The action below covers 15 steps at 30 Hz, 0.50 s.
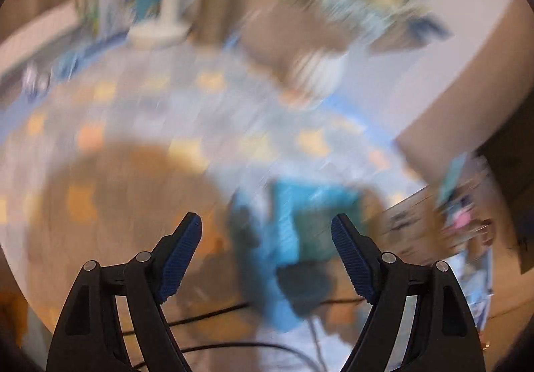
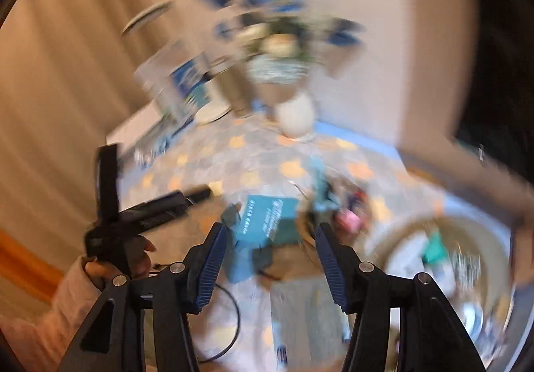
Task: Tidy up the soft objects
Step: 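Move both tools back to the table toward the blue cloth and teal pouch, then grasp the blue cloth with the left tool while the right tool grasps the teal printed pouch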
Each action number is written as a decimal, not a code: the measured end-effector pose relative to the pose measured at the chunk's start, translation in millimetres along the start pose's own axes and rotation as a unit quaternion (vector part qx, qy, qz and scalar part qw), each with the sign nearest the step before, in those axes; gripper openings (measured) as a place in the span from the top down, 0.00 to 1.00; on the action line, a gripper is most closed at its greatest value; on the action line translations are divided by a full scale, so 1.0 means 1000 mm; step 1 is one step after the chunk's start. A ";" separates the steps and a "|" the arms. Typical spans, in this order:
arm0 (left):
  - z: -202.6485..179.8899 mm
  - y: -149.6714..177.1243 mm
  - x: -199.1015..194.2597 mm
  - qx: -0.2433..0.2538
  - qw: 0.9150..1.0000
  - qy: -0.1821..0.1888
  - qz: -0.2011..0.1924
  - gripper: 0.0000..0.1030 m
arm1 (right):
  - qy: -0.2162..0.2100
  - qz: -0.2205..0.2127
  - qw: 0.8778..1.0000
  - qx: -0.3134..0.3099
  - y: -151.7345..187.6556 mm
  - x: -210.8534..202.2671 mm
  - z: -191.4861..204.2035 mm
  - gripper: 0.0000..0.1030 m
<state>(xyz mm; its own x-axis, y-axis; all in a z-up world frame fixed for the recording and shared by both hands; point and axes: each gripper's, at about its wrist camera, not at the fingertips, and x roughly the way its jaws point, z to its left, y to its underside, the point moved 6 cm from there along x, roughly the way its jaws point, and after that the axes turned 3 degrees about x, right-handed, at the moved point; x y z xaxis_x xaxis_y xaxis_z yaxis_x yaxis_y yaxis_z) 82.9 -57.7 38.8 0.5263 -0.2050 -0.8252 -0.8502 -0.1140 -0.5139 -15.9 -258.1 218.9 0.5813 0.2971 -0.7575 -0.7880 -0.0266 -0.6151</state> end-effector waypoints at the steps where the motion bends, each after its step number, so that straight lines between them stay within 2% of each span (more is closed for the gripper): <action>1: 0.005 0.011 0.013 -0.006 1.000 0.002 0.015 0.24 | 0.016 0.009 0.999 -0.031 -0.006 0.020 0.018 0.48; 3: 0.004 0.030 0.031 -0.007 0.999 0.014 0.035 0.24 | 0.021 0.043 0.997 -0.061 -0.016 0.056 0.036 0.48; 5: -0.005 0.048 0.042 0.006 0.999 0.020 0.045 0.24 | 0.034 0.076 0.995 -0.061 -0.026 0.091 0.041 0.47; 7: -0.017 0.061 0.050 0.007 0.999 0.019 0.051 0.24 | 0.054 0.149 0.985 -0.065 -0.032 0.143 0.044 0.46; 8: -0.022 0.061 0.049 0.019 0.999 0.006 0.035 0.25 | 0.056 0.186 0.978 -0.072 -0.030 0.166 0.044 0.46; 9: -0.026 0.062 0.051 0.034 0.999 -0.004 0.030 0.30 | 0.063 0.229 0.968 -0.083 -0.023 0.191 0.045 0.46; 10: -0.029 0.062 0.052 0.051 0.998 -0.026 0.022 0.45 | 0.073 0.275 0.954 -0.093 -0.013 0.219 0.043 0.46; 11: -0.030 0.062 0.053 0.063 0.997 -0.052 0.013 0.55 | 0.087 0.310 0.941 -0.102 -0.003 0.242 0.040 0.46; 13: -0.028 0.058 0.054 0.053 0.996 -0.066 0.000 0.79 | 0.119 0.333 0.929 -0.108 0.009 0.266 0.030 0.46; 15: -0.020 0.054 0.054 0.024 0.998 -0.057 -0.005 0.89 | 0.121 0.338 0.931 -0.071 0.014 0.280 0.022 0.46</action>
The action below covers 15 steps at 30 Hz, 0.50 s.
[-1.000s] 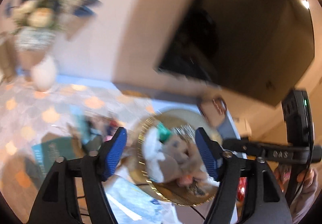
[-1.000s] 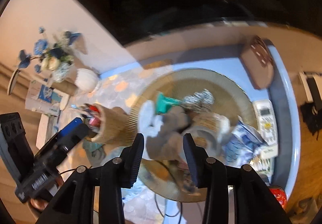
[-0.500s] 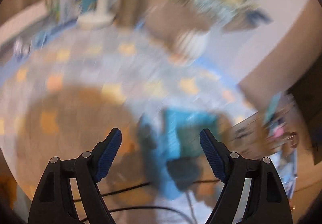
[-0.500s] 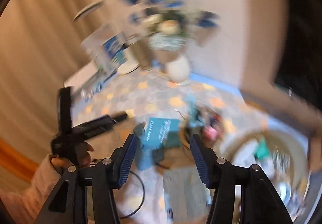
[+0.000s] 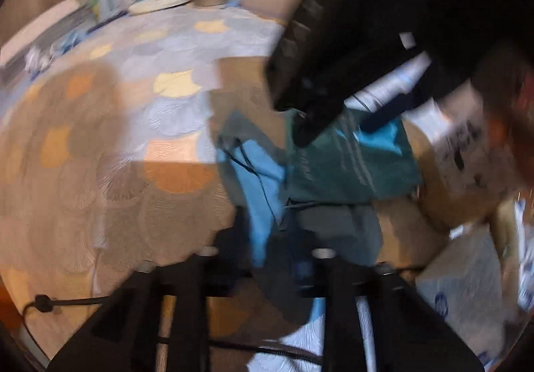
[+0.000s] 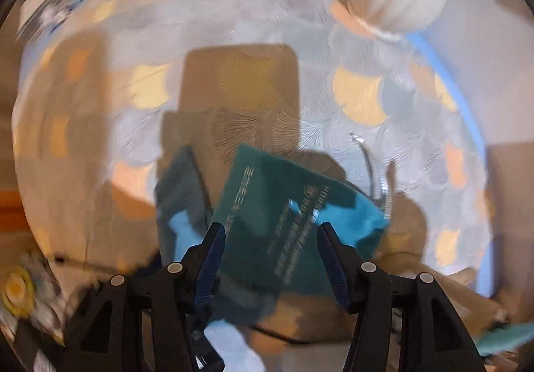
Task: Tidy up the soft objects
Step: 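Grasp the blue cloth with the left tool while the right tool grasps the teal printed pouch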
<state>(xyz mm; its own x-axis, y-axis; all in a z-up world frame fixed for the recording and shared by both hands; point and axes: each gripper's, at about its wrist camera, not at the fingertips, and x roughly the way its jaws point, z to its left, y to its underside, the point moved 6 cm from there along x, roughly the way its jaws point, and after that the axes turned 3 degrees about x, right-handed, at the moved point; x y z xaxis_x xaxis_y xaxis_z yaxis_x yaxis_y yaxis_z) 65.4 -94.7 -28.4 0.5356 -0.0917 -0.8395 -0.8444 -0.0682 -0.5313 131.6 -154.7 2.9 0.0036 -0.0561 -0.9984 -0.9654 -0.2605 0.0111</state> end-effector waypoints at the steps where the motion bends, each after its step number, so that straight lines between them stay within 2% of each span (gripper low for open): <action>1: 0.004 -0.001 0.001 -0.014 1.000 0.006 -0.002 0.91 | -0.017 0.005 0.999 0.033 -0.001 0.006 -0.005 0.46; 3: 0.004 -0.003 0.001 -0.021 1.000 0.008 -0.005 0.95 | -0.015 0.009 0.997 0.077 -0.002 0.017 -0.016 0.46; 5: 0.006 0.000 0.001 -0.029 1.000 0.011 -0.007 0.97 | 0.011 -0.009 0.996 0.087 -0.002 0.025 -0.026 0.46; 6: 0.007 -0.001 0.001 -0.039 0.999 0.017 -0.009 0.98 | 0.013 -0.022 0.996 0.080 -0.001 0.025 -0.026 0.53; 7: 0.009 0.000 0.001 -0.047 0.999 0.022 -0.010 0.99 | 0.014 -0.034 0.996 0.076 0.000 0.024 -0.025 0.66; 8: 0.010 0.000 -0.001 -0.059 0.998 0.029 -0.012 0.99 | 0.015 -0.045 0.996 0.075 0.002 0.021 -0.024 0.98; 10: 0.014 -0.002 -0.008 -0.077 0.996 0.035 -0.021 0.99 | 0.031 -0.055 0.996 0.069 0.003 0.016 -0.024 1.00; 13: 0.030 -0.010 -0.021 -0.101 0.993 0.041 -0.040 1.00 | -0.013 -0.091 0.991 0.094 0.003 -0.005 -0.029 1.00; 15: 0.045 -0.016 -0.032 -0.124 0.990 0.040 -0.055 1.00 | -0.022 -0.121 0.987 0.105 0.000 -0.023 -0.038 1.00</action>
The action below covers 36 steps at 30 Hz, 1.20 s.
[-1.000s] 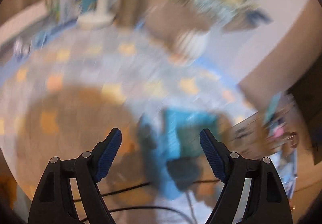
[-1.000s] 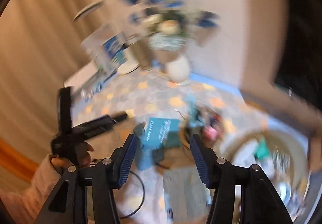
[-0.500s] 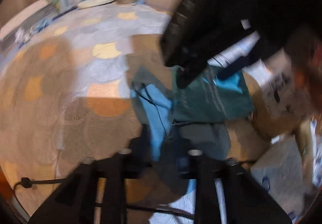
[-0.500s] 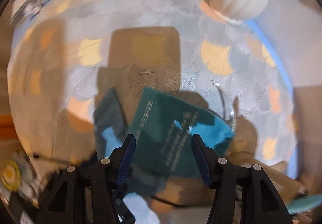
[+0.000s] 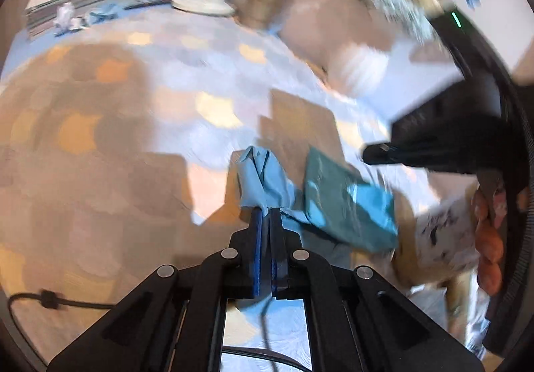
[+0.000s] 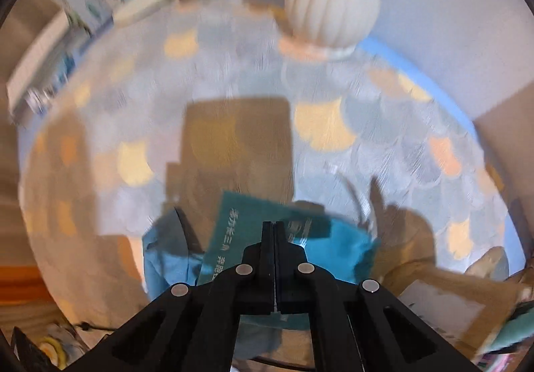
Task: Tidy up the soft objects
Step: 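Grasp the blue cloth with the left tool while the right tool grasps the teal printed pouch, then carry the blue cloth and teal pouch over the glass plate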
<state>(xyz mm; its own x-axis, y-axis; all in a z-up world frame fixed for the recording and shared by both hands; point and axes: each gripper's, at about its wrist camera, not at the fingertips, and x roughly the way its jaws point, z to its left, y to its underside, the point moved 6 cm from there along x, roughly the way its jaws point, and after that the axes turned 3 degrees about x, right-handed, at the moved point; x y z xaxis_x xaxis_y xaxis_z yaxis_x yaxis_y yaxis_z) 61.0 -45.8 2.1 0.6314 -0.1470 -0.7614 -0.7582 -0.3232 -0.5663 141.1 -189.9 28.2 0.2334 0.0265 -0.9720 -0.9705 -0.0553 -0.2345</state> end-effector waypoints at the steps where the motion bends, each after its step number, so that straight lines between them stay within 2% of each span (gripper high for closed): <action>1: 0.005 -0.002 -0.004 -0.007 1.000 -0.002 -0.005 1.00 | 0.000 -0.007 1.000 0.005 -0.004 -0.004 -0.003 1.00; 2: 0.014 -0.008 -0.009 -0.021 1.000 -0.001 -0.014 1.00 | 0.002 -0.010 1.000 0.007 -0.007 -0.005 -0.007 1.00; 4: 0.034 -0.017 -0.018 -0.047 0.998 -0.001 -0.028 1.00 | -0.002 0.015 1.000 0.002 -0.008 0.000 -0.011 0.93; 5: 0.040 -0.019 -0.022 -0.052 0.998 -0.007 -0.034 1.00 | -0.008 0.041 0.999 -0.002 -0.006 0.004 -0.005 0.72; 6: 0.046 -0.021 -0.025 -0.055 0.998 -0.014 -0.038 1.00 | -0.004 0.070 0.998 -0.007 -0.003 0.012 0.003 0.37; 7: 0.057 -0.024 -0.026 -0.063 0.997 -0.020 -0.040 1.00 | 0.008 0.091 0.996 -0.019 0.003 0.019 0.005 0.23; 8: 0.064 -0.025 -0.027 -0.071 0.996 -0.020 -0.039 1.00 | 0.015 0.090 0.995 -0.032 0.005 0.022 0.008 0.14; 11: 0.084 -0.024 -0.028 -0.097 0.994 -0.021 -0.038 1.00 | 0.053 0.059 0.991 -0.110 0.017 0.028 0.026 0.13; 13: 0.088 -0.022 -0.032 -0.103 0.994 -0.020 -0.041 1.00 | 0.103 0.066 0.979 -0.163 0.027 0.042 0.031 0.07; 14: 0.088 -0.022 -0.034 -0.101 0.994 -0.019 -0.042 1.00 | 0.117 0.059 0.976 -0.175 0.029 0.045 0.031 0.00; 15: 0.087 -0.022 -0.035 -0.100 0.994 -0.017 -0.043 1.00 | 0.121 0.046 0.977 -0.169 0.029 0.044 0.029 0.00; 16: 0.085 -0.021 -0.037 -0.098 0.994 -0.014 -0.043 0.99 | 0.113 0.052 0.980 -0.155 0.029 0.045 0.026 0.00; 17: 0.082 -0.022 -0.038 -0.097 0.994 -0.008 -0.045 0.99 | 0.088 0.066 0.987 -0.120 0.031 0.045 0.020 0.14; 18: 0.080 -0.022 -0.040 -0.095 0.994 -0.005 -0.045 0.99 | 0.038 0.088 0.993 -0.076 0.032 0.045 0.016 0.34; 19: 0.076 -0.024 -0.041 -0.093 0.995 0.000 -0.047 0.99 | 0.014 0.096 0.994 -0.044 0.031 0.042 0.011 0.48; 20: 0.072 -0.026 -0.042 -0.091 0.995 0.005 -0.048 0.99 | 0.022 0.090 0.995 -0.036 0.029 0.037 0.007 0.85; 21: 0.068 -0.028 -0.044 -0.089 0.995 0.010 -0.050 0.99 | 0.016 0.088 0.995 -0.045 0.027 0.030 0.010 0.99; 23: 0.060 -0.033 -0.051 -0.081 0.995 0.022 -0.058 0.99 | 0.012 0.077 0.996 -0.054 0.027 0.021 0.013 0.99; 27: 0.054 -0.041 -0.065 -0.073 0.994 0.028 -0.074 0.99 | -0.073 0.037 0.997 -0.010 0.022 -0.012 0.014 0.99; 30: 0.049 -0.052 -0.081 -0.082 0.991 0.051 -0.089 1.00 | -0.111 -0.004 0.994 0.012 0.012 -0.044 0.010 0.99; 33: 0.022 -0.069 -0.109 -0.041 0.990 0.076 -0.114 1.00 | -0.171 -0.053 0.983 0.034 0.010 -0.098 0.004 0.99; 36: -0.023 -0.083 -0.140 0.012 0.982 0.121 -0.142 0.99 | -0.211 -0.110 0.970 0.057 0.002 -0.144 0.000 0.99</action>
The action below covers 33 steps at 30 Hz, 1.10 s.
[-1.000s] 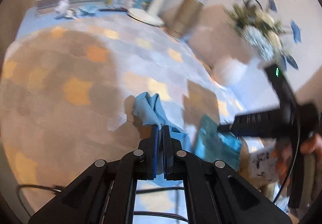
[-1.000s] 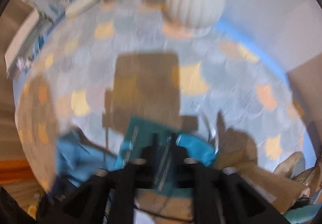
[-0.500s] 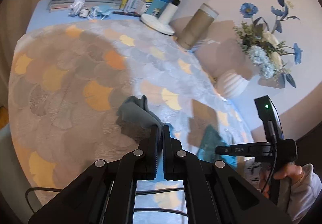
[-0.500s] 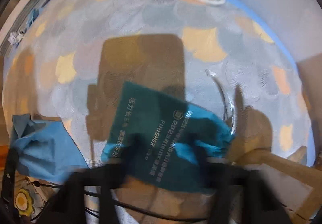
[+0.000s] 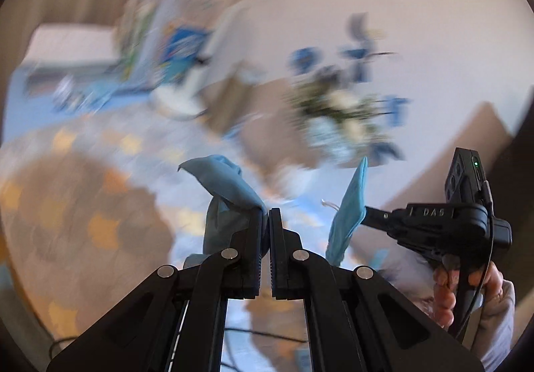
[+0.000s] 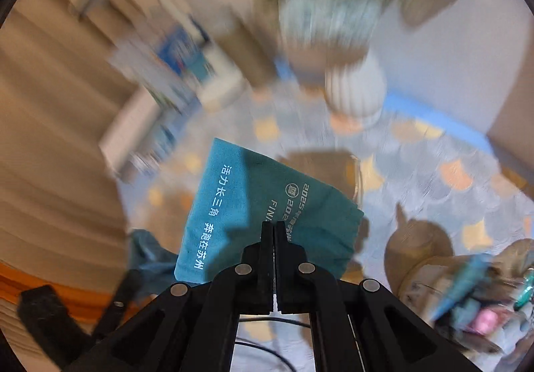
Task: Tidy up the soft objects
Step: 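Carry the blue cloth and teal pouch over the glass plate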
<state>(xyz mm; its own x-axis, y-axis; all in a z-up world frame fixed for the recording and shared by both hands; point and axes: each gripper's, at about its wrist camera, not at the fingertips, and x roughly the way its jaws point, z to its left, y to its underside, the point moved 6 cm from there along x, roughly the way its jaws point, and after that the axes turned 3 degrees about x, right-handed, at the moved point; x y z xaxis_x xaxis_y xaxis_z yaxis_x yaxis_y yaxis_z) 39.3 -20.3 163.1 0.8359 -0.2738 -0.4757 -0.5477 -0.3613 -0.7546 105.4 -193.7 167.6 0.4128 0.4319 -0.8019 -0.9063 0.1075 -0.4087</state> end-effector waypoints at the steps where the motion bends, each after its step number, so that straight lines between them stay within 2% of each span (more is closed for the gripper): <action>1: -0.014 -0.005 -0.004 0.014 1.000 0.013 -0.006 0.99 | -0.015 -0.031 0.999 0.009 -0.005 -0.031 -0.002 0.99; 3: -0.047 -0.013 -0.009 0.038 0.998 0.048 -0.013 0.99 | -0.026 -0.074 0.997 0.021 -0.009 -0.065 -0.002 1.00; 7: -0.117 -0.016 -0.009 0.094 0.987 0.127 -0.006 0.99 | -0.026 -0.146 0.988 0.049 -0.007 -0.140 -0.032 0.99; 10: -0.177 -0.001 0.002 0.144 0.971 0.188 0.019 0.99 | 0.007 -0.192 0.979 0.068 0.006 -0.194 -0.061 0.99; 12: -0.204 0.013 0.012 0.164 0.962 0.213 0.040 0.99 | 0.038 -0.214 0.972 0.089 0.018 -0.224 -0.085 0.99; 13: -0.222 0.025 0.020 0.177 0.955 0.229 0.060 0.99 | 0.054 -0.225 0.967 0.105 0.028 -0.238 -0.101 0.99; 15: -0.240 0.043 0.031 0.192 0.946 0.244 0.088 0.99 | 0.083 -0.231 0.960 0.137 0.050 -0.255 -0.130 0.99; 16: -0.254 0.058 0.038 0.202 0.939 0.256 0.111 0.99 | 0.091 -0.230 0.957 0.149 0.057 -0.258 -0.140 0.99; 22: -0.300 0.124 0.058 0.247 0.904 0.288 0.197 0.99 | 0.121 -0.214 0.941 0.232 0.112 -0.265 -0.196 0.99; 24: -0.308 0.140 0.059 0.253 0.895 0.297 0.216 0.99 | 0.123 -0.210 0.937 0.251 0.124 -0.267 -0.209 0.99; 30: -0.321 0.167 0.063 0.273 0.882 0.293 0.248 0.98 | 0.122 -0.203 0.931 0.279 0.143 -0.271 -0.230 0.99; 31: -0.323 0.173 0.063 0.287 0.878 0.286 0.256 0.95 | 0.121 -0.201 0.931 0.281 0.144 -0.269 -0.232 0.99; 32: -0.324 0.175 0.066 0.295 0.877 0.277 0.259 0.92 | 0.120 -0.199 0.931 0.282 0.145 -0.270 -0.233 0.99; 33: -0.324 0.177 0.068 0.301 0.877 0.268 0.262 0.79 | 0.121 -0.194 0.931 0.284 0.145 -0.267 -0.234 0.98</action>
<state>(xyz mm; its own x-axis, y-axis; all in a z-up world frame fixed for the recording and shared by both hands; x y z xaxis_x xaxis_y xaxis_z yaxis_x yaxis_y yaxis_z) -12.3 -391.9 143.7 0.2513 -0.6993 -0.6692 -0.5991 0.4307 -0.6750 -115.1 -503.1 220.0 0.6659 0.0553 -0.7440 -0.5578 0.6991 -0.4473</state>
